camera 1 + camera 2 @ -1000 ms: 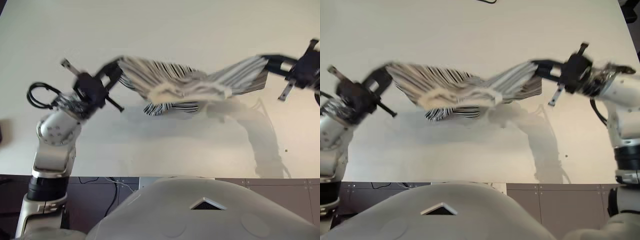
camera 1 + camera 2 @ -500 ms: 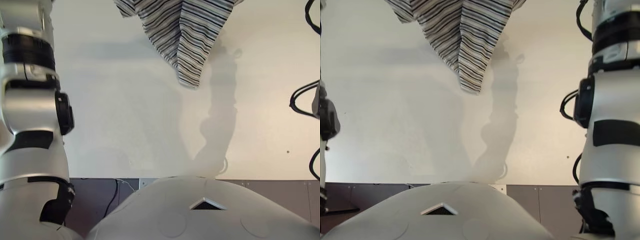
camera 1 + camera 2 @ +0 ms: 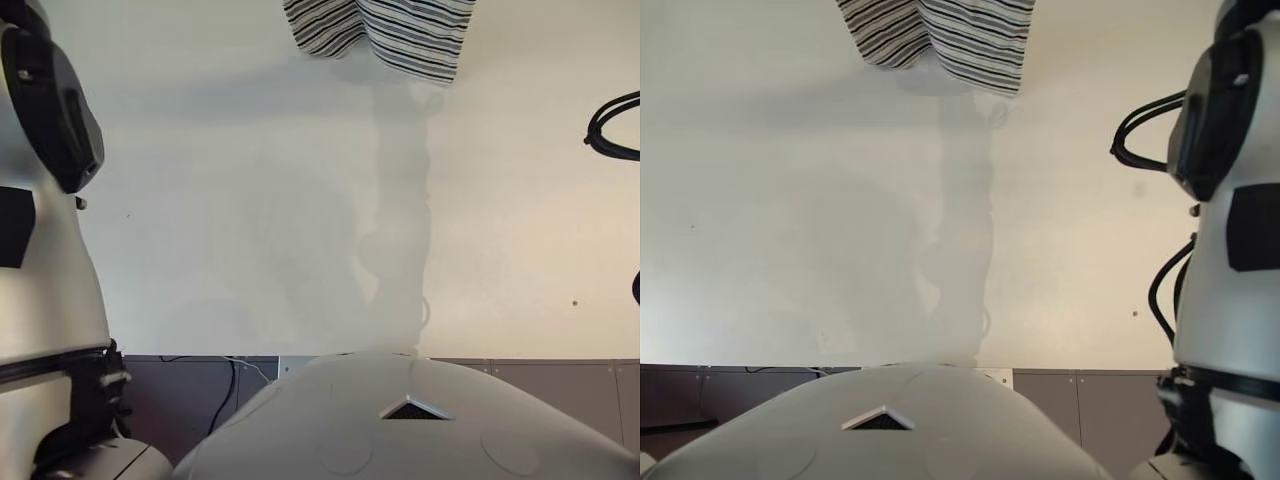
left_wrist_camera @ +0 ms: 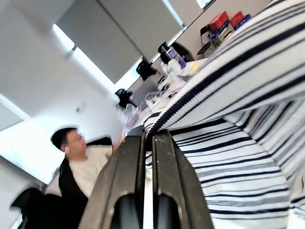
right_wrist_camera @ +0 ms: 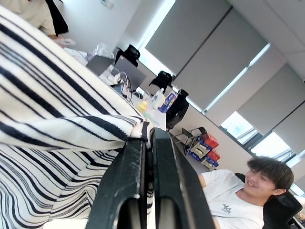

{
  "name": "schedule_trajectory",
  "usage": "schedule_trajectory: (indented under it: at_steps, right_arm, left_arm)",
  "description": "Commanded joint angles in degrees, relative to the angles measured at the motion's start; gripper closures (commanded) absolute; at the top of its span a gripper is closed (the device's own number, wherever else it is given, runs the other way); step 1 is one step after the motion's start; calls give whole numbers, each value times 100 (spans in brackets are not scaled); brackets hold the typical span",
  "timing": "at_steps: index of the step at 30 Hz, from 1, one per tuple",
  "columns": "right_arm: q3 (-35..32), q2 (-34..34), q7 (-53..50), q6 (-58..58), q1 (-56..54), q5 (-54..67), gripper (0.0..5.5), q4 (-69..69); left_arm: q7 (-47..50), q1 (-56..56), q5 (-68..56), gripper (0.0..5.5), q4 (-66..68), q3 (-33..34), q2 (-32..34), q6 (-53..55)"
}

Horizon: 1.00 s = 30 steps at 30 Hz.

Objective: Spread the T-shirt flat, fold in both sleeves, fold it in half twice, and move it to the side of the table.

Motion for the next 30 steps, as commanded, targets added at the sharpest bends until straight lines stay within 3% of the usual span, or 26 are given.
schedule_trajectory:
  at_steps: [1,3,5,7,10,15,20,25,30]
  right_arm:
    - [-209,-405,1481,-549,131,119,538,-202]
    - [-333,-592,2700,-816,478,361,538,-442]
    - [-416,-877,4498,-873,1432,946,538,-1342]
    - [-427,-1473,5851,-84,3239,1857,538,-3591]
    - [-655,-2423,6661,1084,5365,2693,538,-6080]
    - [-1125,-3390,6985,1983,7087,3342,538,-7565]
    - [-1127,-3525,6973,1679,8567,3096,538,-8371]
    - [-1367,-4172,6986,1697,10075,3479,538,-9186]
    - [-865,-3683,6504,1560,9993,2996,538,-9175]
  left_arm:
    - [-1320,290,-261,540,-274,273,443,-799]
    - [-2263,716,-680,540,-635,504,529,-1095]
    - [-3473,1918,-1542,540,-2110,695,658,-908]
    - [-3960,3802,-2479,540,-4598,875,994,-78]
    - [-3877,6007,-3412,540,-7377,1349,1387,1085]
    - [-3494,8652,-4476,540,-10195,1936,1485,2398]
    - [-3298,10470,-3515,540,-10971,1360,1037,1776]
    - [-3511,11418,-2881,540,-10743,1465,1165,1124]
    - [-3414,11873,-2183,540,-10236,1023,1158,361]
